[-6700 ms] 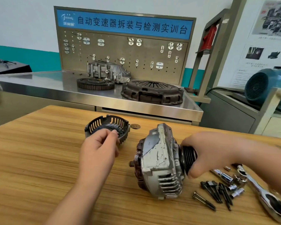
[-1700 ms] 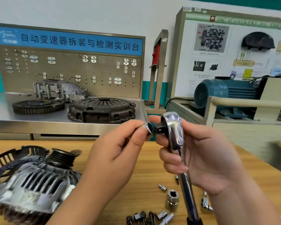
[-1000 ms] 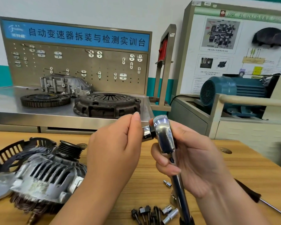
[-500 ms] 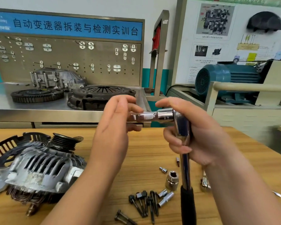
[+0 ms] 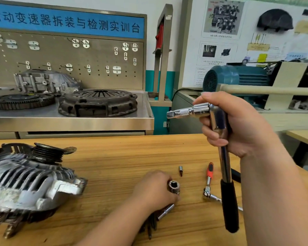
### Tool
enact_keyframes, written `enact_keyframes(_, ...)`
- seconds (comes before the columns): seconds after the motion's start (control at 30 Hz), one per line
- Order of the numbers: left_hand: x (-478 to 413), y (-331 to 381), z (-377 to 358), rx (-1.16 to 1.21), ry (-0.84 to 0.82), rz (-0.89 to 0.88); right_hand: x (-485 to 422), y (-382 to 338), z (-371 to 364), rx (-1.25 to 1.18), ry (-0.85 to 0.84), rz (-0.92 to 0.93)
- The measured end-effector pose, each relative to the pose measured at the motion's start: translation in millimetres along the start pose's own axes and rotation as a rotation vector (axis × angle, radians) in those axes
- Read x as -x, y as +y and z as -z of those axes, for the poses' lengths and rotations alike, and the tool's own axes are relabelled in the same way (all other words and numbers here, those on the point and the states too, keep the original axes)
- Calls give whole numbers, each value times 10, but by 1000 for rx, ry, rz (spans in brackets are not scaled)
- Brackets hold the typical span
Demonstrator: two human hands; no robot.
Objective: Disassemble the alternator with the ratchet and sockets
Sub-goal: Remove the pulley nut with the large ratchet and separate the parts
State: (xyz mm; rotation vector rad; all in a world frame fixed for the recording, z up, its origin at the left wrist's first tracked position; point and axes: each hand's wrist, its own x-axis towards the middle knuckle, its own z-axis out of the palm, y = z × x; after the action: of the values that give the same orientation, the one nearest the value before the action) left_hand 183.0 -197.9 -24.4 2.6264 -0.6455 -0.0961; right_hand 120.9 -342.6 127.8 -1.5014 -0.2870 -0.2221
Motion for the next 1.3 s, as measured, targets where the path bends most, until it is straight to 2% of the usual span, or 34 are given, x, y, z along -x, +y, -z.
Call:
enact_keyframes(0.17,-63,-20,-89,55,-42,26,7,-12,41,-72,-40,-10)
enact_keyframes(0.3,-4,-42,-71,13,77,-63,23,-26,56,-91,-46,17)
enact_keyframes(0.5,79,-98,260,505,294,-142,4,2,15,-87,-26,5)
enact_keyframes(0.67,163,-137,546,663,478,-189,-23,51,-80,-55,-52,-18)
enact_keyframes(0.83,287,-105,730,382,639,-238,-28,124,-220,39,-137,-26)
enact_keyframes(1.0,394,-73,925,101,771,-185,-32,151,-317,72,-185,-51)
enact_keyframes(1.3,523,-81,1174,-98,735,-162,-32,202,-444,-4,-244,-68)
